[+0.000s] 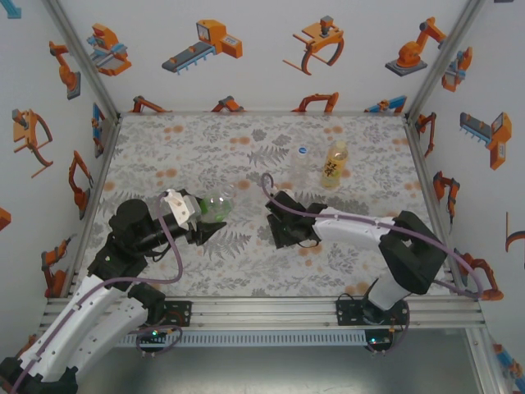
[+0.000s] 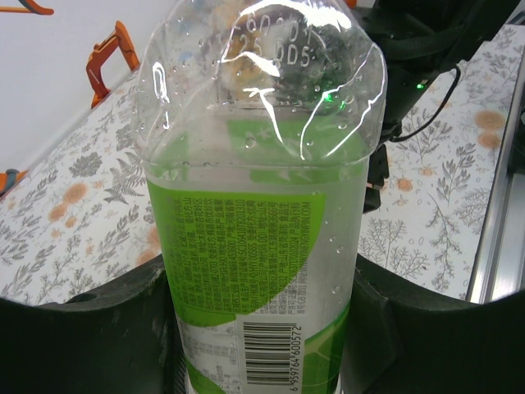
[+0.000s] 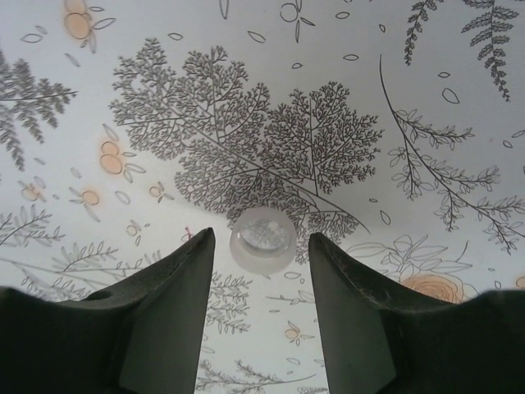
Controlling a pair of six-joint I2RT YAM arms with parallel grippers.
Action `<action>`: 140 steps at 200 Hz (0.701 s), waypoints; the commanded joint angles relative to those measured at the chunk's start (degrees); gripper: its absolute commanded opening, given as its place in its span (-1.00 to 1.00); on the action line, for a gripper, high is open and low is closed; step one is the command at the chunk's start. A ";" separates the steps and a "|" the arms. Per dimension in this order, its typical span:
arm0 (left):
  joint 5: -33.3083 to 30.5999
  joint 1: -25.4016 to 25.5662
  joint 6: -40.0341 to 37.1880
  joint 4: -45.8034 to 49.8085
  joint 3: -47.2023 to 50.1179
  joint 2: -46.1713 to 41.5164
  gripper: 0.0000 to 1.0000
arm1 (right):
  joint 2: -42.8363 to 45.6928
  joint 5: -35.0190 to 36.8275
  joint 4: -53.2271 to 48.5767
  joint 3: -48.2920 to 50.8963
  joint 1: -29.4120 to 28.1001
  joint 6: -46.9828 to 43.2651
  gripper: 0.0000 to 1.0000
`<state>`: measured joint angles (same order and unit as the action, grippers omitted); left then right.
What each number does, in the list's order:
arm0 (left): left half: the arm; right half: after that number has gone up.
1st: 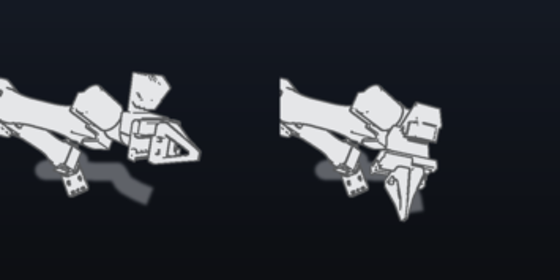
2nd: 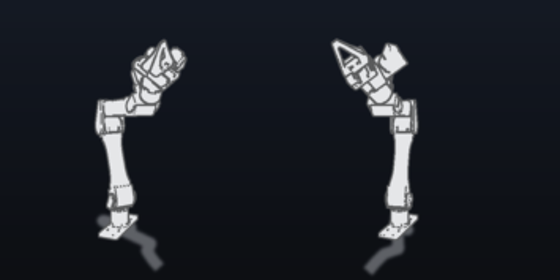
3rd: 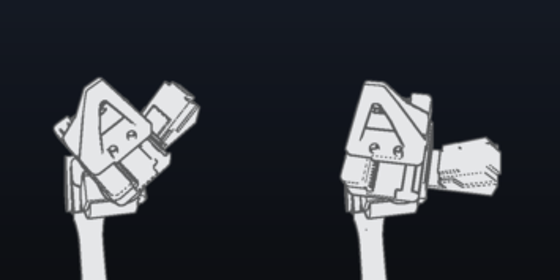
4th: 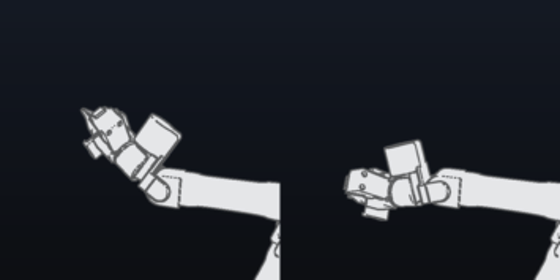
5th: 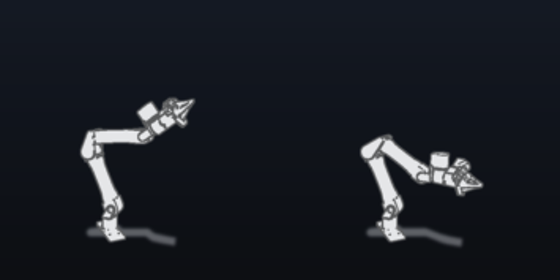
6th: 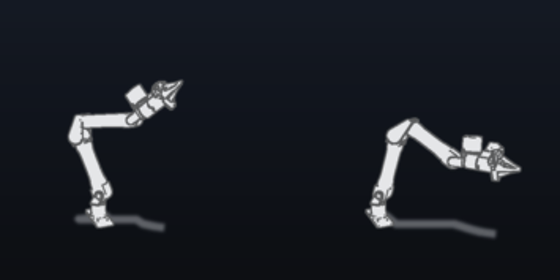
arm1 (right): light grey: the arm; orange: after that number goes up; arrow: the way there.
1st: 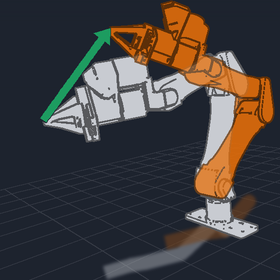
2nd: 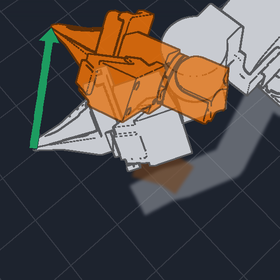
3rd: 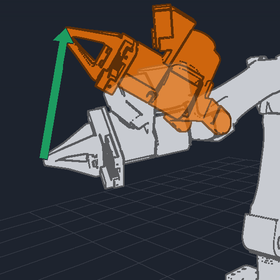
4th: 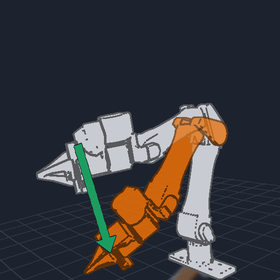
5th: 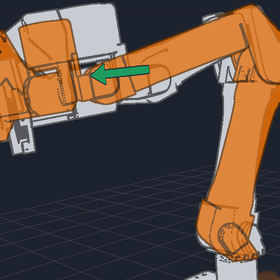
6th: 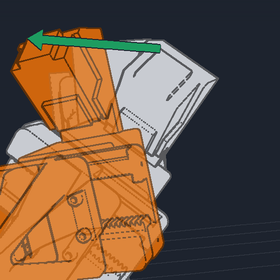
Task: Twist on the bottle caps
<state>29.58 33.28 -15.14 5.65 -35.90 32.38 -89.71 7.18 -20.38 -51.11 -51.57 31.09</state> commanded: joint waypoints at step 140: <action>0.47 -0.32 -0.77 0.09 -2.29 -0.57 -0.16 | -2.75 2.30 -1.16 -0.87 -0.81 0.71 -0.19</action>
<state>29.58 33.28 -15.14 5.65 -35.90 32.38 -91.98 7.53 -20.36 -52.21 -51.96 31.51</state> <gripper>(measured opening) 0.545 0.434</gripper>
